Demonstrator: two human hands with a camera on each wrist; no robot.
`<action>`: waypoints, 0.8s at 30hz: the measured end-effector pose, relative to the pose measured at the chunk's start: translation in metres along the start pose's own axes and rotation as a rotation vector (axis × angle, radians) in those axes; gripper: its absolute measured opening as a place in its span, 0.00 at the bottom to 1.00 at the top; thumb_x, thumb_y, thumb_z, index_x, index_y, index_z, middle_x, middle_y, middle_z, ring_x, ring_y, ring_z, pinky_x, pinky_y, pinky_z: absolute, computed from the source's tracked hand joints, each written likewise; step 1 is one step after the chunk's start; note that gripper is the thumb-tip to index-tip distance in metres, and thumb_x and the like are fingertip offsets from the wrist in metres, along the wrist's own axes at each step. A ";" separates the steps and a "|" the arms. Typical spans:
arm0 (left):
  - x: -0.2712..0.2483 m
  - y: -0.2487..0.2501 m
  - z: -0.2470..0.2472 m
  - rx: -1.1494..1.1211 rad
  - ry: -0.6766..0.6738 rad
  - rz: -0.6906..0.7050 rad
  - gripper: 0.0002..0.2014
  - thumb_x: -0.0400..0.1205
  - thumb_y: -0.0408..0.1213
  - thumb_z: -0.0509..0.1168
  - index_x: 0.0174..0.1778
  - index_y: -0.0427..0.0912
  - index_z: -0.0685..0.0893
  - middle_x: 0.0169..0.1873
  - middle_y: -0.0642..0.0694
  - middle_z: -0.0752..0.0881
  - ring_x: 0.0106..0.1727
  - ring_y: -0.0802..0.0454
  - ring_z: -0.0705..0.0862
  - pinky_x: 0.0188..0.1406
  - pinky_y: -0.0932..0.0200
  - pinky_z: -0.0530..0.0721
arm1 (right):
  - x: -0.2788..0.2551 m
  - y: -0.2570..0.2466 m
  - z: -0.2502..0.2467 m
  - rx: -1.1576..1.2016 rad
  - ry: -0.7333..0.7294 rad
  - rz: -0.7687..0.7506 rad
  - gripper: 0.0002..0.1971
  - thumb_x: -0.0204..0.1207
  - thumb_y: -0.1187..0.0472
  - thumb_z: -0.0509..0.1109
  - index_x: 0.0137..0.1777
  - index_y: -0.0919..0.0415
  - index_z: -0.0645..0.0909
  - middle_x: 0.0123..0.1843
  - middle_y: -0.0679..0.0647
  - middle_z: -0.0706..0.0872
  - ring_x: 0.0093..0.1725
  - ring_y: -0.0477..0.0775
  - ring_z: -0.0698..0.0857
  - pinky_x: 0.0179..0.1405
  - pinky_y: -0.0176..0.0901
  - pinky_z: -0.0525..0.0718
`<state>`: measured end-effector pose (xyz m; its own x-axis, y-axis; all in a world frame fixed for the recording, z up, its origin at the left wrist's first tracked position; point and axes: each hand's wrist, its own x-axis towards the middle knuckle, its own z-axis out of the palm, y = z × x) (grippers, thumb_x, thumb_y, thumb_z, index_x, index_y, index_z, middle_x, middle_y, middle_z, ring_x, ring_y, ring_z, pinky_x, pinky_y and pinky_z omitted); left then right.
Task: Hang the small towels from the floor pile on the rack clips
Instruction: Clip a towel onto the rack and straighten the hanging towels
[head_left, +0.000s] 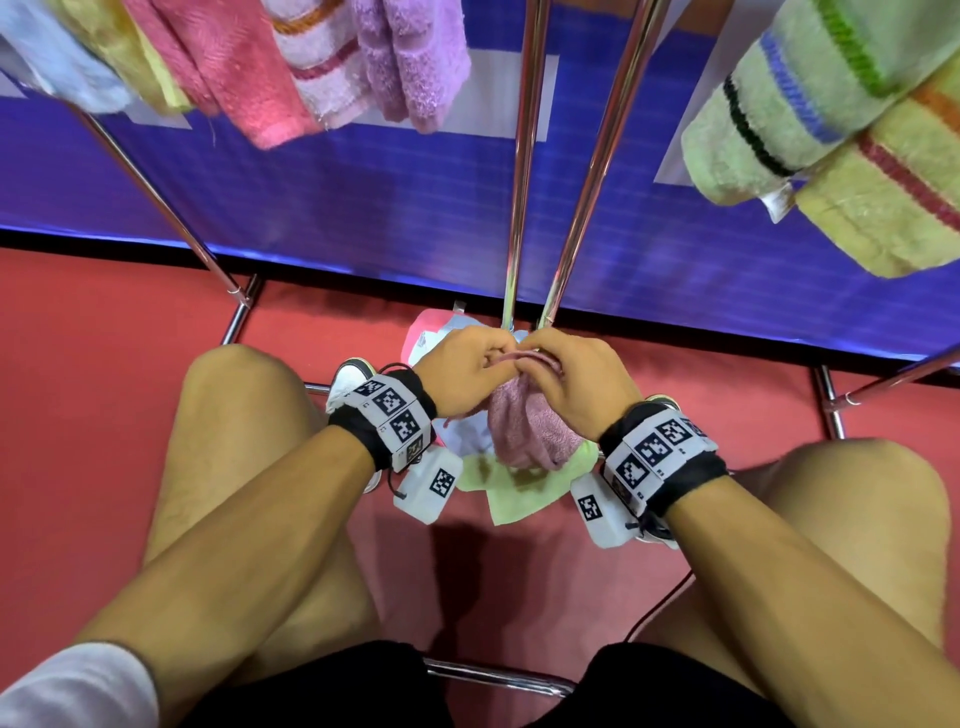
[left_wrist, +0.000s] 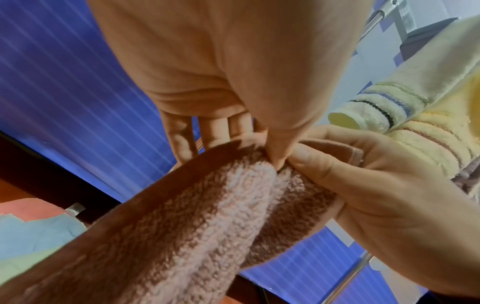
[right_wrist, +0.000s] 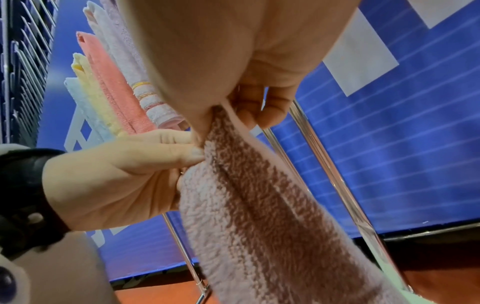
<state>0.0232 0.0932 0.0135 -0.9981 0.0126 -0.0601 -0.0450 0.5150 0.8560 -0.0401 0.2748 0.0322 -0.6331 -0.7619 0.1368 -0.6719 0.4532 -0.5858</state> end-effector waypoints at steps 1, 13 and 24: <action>0.000 0.000 -0.001 0.025 0.009 -0.006 0.08 0.81 0.42 0.68 0.35 0.55 0.80 0.28 0.50 0.79 0.30 0.59 0.75 0.33 0.56 0.75 | 0.000 0.001 -0.001 -0.021 0.004 0.007 0.11 0.81 0.47 0.62 0.54 0.50 0.82 0.43 0.47 0.88 0.44 0.58 0.86 0.43 0.52 0.83; -0.005 0.000 -0.016 0.464 0.011 -0.104 0.07 0.79 0.37 0.68 0.36 0.48 0.78 0.28 0.61 0.70 0.38 0.44 0.72 0.40 0.57 0.67 | 0.007 0.018 -0.014 -0.163 0.172 0.254 0.10 0.86 0.52 0.58 0.51 0.53 0.78 0.47 0.54 0.83 0.50 0.62 0.81 0.44 0.56 0.82; -0.007 -0.016 -0.036 0.498 0.176 -0.321 0.09 0.76 0.41 0.73 0.38 0.53 0.77 0.44 0.42 0.87 0.51 0.36 0.84 0.44 0.52 0.78 | 0.002 0.036 -0.041 -0.153 0.352 0.648 0.07 0.86 0.55 0.57 0.55 0.55 0.76 0.48 0.61 0.86 0.50 0.70 0.83 0.42 0.50 0.70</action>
<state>0.0291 0.0543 0.0181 -0.9317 -0.3294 -0.1534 -0.3622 0.8084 0.4641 -0.0810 0.3087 0.0443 -0.9882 -0.1391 0.0645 -0.1522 0.8393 -0.5218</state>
